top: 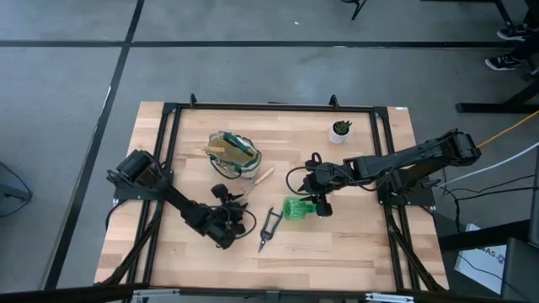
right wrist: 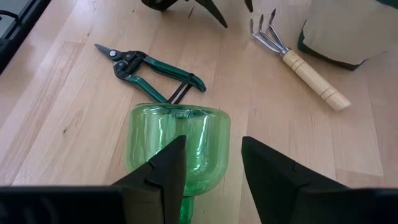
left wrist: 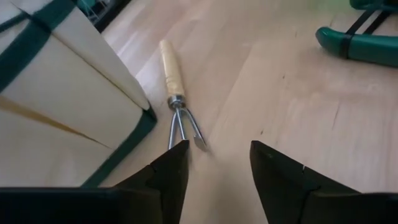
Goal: Pick & Place Garden tools in Gardening bag
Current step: Put the hand rake into the gardening bag
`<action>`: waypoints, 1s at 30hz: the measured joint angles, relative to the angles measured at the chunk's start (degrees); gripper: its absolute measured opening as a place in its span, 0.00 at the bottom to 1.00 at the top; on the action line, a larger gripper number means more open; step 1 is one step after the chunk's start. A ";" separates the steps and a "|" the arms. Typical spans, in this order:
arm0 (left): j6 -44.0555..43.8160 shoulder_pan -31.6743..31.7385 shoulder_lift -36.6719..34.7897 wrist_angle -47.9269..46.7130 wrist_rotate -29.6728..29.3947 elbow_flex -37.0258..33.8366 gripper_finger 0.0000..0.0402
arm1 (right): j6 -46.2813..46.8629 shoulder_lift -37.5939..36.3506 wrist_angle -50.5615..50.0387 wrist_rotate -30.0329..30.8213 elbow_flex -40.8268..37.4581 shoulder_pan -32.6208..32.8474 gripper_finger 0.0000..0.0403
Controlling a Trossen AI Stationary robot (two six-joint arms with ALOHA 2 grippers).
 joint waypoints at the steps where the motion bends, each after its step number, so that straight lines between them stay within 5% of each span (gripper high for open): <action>1: 0.12 -0.04 0.03 0.02 -0.51 0.00 0.42 | -0.01 -0.02 0.02 0.00 0.00 0.02 0.39; 11: 0.64 1.20 0.24 0.99 -3.63 0.00 0.43 | 0.00 0.00 0.02 0.00 -0.01 0.01 0.39; 19: -1.77 5.59 0.15 1.57 5.54 0.00 0.43 | -0.01 -0.02 0.00 0.00 -0.01 0.02 0.39; 30: 2.34 6.47 0.13 3.41 5.54 0.02 0.35 | -0.01 0.00 0.00 0.00 0.01 0.00 0.39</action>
